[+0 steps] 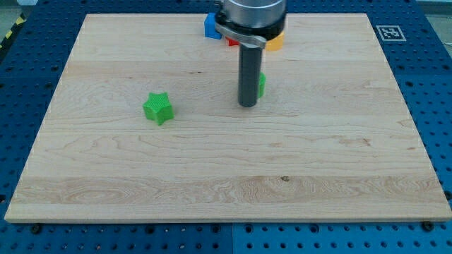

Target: Move the green circle into the group of blocks

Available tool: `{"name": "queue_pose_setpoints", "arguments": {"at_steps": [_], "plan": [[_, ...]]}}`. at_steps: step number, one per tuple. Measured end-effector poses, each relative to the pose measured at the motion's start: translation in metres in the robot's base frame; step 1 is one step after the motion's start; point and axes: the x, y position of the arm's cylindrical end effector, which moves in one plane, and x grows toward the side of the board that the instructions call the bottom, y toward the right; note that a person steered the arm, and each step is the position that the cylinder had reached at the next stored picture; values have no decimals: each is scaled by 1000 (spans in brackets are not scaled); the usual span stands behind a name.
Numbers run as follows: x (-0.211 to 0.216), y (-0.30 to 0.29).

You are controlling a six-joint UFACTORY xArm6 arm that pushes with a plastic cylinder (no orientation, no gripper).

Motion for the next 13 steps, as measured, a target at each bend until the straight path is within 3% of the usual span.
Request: {"name": "queue_pose_setpoints", "arguments": {"at_steps": [6, 9, 12, 13], "plan": [[-44, 20], [-34, 22], [-25, -9], [-47, -12]]}}
